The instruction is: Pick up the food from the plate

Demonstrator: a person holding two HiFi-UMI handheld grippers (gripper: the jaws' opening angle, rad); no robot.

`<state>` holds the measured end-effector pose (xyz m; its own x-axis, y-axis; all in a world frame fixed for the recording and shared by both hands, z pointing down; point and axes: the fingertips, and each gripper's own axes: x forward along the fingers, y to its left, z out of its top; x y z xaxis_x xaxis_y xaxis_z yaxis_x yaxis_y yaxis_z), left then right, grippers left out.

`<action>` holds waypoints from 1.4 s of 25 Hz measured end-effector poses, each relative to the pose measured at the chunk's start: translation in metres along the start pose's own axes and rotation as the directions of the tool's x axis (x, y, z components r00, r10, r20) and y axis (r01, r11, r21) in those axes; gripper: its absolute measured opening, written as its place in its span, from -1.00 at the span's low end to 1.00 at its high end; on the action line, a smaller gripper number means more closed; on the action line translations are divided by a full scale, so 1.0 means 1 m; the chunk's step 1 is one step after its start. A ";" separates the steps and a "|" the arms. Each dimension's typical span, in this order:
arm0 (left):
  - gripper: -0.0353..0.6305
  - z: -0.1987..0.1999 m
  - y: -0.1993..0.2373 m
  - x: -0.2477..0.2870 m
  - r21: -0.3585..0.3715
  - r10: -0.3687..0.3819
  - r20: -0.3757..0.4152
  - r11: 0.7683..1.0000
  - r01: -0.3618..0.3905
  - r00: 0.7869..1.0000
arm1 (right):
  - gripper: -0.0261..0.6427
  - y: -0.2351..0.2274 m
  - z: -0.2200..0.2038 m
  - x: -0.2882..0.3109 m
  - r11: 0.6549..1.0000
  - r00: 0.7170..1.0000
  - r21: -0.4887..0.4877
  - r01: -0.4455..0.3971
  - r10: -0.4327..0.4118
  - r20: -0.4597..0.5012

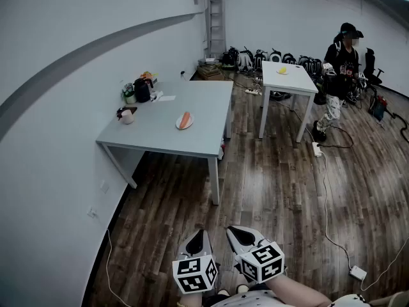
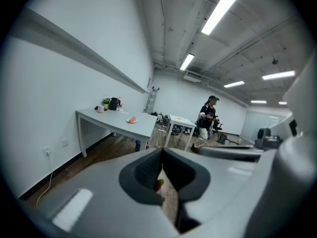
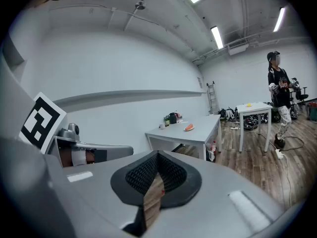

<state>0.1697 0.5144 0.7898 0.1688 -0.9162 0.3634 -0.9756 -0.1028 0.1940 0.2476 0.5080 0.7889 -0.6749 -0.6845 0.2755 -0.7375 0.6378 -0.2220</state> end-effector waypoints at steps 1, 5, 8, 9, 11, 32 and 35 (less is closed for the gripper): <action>-0.87 0.000 0.002 0.000 0.002 -0.002 0.000 1.000 0.002 1.000 | -0.93 0.001 -0.001 0.003 1.000 1.000 -0.001 0.002 -0.002 -0.002; -0.87 -0.002 0.013 0.000 0.022 0.001 -0.001 1.000 -0.001 1.000 | -0.93 0.008 -0.002 0.012 1.000 1.000 -0.002 0.017 -0.017 -0.018; -0.87 -0.003 0.021 -0.001 0.008 -0.006 -0.001 1.000 0.006 1.000 | -0.93 0.013 -0.005 0.021 1.000 1.000 0.010 0.022 -0.022 -0.021; -0.87 -0.003 0.024 0.000 0.000 -0.010 -0.002 1.000 0.010 1.000 | -0.93 0.013 -0.005 0.026 1.000 1.000 0.015 0.022 -0.022 -0.021; -0.87 -0.003 0.031 0.000 -0.002 -0.008 -0.008 1.000 0.008 1.000 | -0.93 0.015 -0.005 0.034 0.999 0.999 0.030 0.023 -0.022 -0.023; -0.87 0.098 0.144 0.206 -0.052 0.059 -0.006 0.997 -0.059 0.998 | -0.93 -0.097 0.100 0.246 0.999 1.000 -0.033 0.004 -0.003 0.015; -0.87 0.125 0.158 0.251 -0.047 0.079 0.014 0.996 -0.078 0.997 | -0.93 -0.126 0.121 0.283 0.999 1.000 -0.043 -0.001 0.002 0.024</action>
<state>0.0404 0.2194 0.7978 0.0891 -0.9268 0.3648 -0.9782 -0.0124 0.2075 0.1467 0.1911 0.7812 -0.6767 -0.6915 0.2528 -0.7352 0.6530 -0.1818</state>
